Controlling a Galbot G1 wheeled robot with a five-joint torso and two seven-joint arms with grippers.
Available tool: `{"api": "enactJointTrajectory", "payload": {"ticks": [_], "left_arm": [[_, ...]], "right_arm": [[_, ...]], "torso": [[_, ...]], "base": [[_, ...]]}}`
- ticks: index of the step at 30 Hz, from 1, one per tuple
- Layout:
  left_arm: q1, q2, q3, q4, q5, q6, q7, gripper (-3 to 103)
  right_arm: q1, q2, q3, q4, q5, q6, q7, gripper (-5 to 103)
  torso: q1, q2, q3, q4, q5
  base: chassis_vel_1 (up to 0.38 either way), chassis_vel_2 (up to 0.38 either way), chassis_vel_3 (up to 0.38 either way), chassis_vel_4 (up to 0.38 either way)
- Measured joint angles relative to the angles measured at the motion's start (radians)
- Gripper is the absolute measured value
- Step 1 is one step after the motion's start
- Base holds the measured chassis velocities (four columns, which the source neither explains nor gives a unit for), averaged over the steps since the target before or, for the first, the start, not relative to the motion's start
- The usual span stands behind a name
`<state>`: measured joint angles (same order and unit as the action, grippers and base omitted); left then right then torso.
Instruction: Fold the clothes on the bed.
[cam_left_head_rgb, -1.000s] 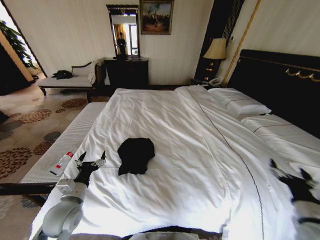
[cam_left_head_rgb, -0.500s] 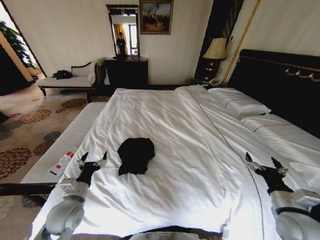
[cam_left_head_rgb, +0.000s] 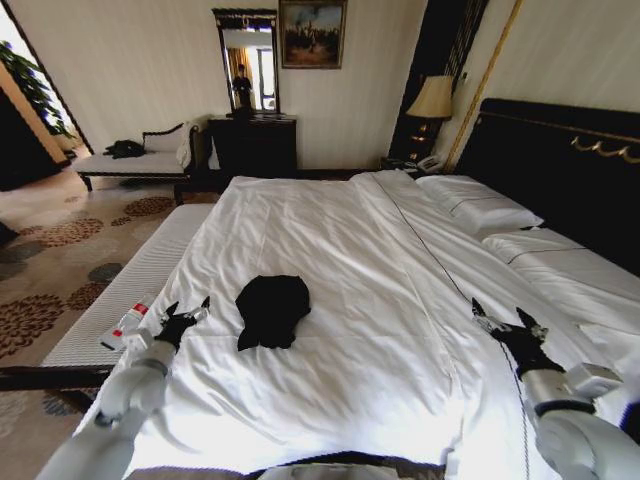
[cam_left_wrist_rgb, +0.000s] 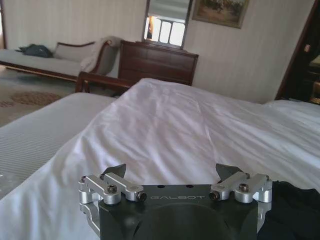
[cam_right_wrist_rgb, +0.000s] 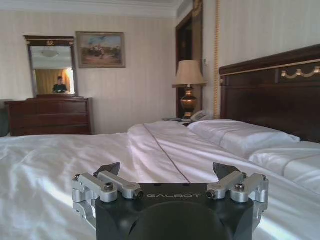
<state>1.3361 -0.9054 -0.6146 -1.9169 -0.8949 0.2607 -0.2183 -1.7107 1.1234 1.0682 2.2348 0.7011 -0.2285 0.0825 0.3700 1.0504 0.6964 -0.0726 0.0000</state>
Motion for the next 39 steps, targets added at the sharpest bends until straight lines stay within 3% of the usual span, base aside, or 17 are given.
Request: {"api": "enactJointTrajectory", "payload": {"ticks": [4,5,8,9,12,13,17,18,19,22,23,27,32,39], "left_arm": [[-0.189,0.05,0.12,0.162,-0.061,0.009,0.04,100],[-0.189,0.05,0.12,0.162,-0.061,0.009,0.04,100],[-0.311,0.059,0.211,0.268,-0.097,0.014,0.058,100],[-0.311,0.059,0.211,0.268,-0.097,0.014,0.058,100],[-0.4,0.053,0.301,0.342,-0.099,0.017,0.074,100],[-0.4,0.053,0.301,0.342,-0.099,0.017,0.074,100],[-0.455,0.041,0.372,0.395,-0.118,0.027,0.093,100],[-0.455,0.041,0.372,0.395,-0.118,0.027,0.093,100],[-0.467,0.036,0.387,0.41,-0.124,0.029,0.099,100],[-0.514,0.017,0.431,0.467,-0.162,0.038,0.129,100],[-0.514,0.017,0.431,0.467,-0.162,0.038,0.129,100],[-0.567,-0.011,0.467,0.533,-0.229,0.047,0.15,100],[-0.585,-0.018,0.483,0.56,-0.258,0.051,0.155,100],[-0.571,-0.017,0.462,0.547,-0.293,0.06,0.147,99]], "right_arm": [[0.024,-0.085,-0.014,-0.009,0.102,-0.037,0.013,100],[0.024,-0.085,-0.014,-0.009,0.102,-0.037,0.013,100],[0.099,-0.193,-0.06,-0.044,0.272,-0.097,0.016,100],[0.099,-0.193,-0.06,-0.044,0.272,-0.097,0.016,100],[0.226,-0.306,-0.157,-0.113,0.416,-0.159,0.002,100],[0.226,-0.306,-0.157,-0.113,0.416,-0.159,0.002,100],[0.45,-0.397,-0.386,-0.244,0.572,-0.22,-0.008,100],[0.45,-0.397,-0.386,-0.244,0.572,-0.22,-0.008,100],[0.523,-0.405,-0.456,-0.287,0.591,-0.228,-0.009,100],[0.715,-0.396,-0.652,-0.405,0.644,-0.249,-0.014,100],[0.715,-0.396,-0.652,-0.405,0.644,-0.249,-0.014,100],[0.954,-0.309,-0.9,-0.576,0.672,-0.283,-0.022,100],[1.096,-0.235,-1.046,-0.721,0.664,-0.29,-0.037,100],[1.189,-0.152,-1.164,-0.86,0.621,-0.293,-0.067,100]], "torso": [[0.0,0.0,0.0,-0.0013,0.0001],[0.0,0.0,0.0,-0.0013,0.0001],[0.0,0.0,0.0,-0.0005,0.0001],[0.0,0.0,0.0,-0.0005,0.0001],[0.0,0.0,0.0,-0.0006,0.0001],[0.0,0.0,0.0,-0.0006,0.0001],[0.0,0.0,0.0,-0.0004,0.0003],[0.0,0.0,0.0,-0.0004,0.0003],[0.0,0.0,0.0,-0.0004,0.0004],[0.0,0.0,0.0,-0.0003,-0.0003],[0.0,0.0,0.0,-0.0003,-0.0003],[0.0,0.0,0.0,-0.0007,0.0001],[0.0,0.0,0.0,-0.0004,-0.0001],[0.0,0.0,0.0,-0.0005,0.0]], "base": [[0.0,0.0,0.0,0.0],[0.0,0.0,0.0,0.0],[0.0,0.0,0.0,0.0],[0.0,0.0,0.0,0.0],[0.0,0.0,0.0,0.0],[0.0,0.0,0.0,0.0],[0.0,0.0,0.0,0.0],[0.0,0.0,0.0,0.0],[0.0,0.0,0.0,0.0],[0.0,0.0,0.0,0.0],[0.0,0.0,0.0,0.0],[0.0,0.0,0.0,0.0],[0.0,0.0,0.0,0.0],[0.0,0.0,0.0,0.0]]}}
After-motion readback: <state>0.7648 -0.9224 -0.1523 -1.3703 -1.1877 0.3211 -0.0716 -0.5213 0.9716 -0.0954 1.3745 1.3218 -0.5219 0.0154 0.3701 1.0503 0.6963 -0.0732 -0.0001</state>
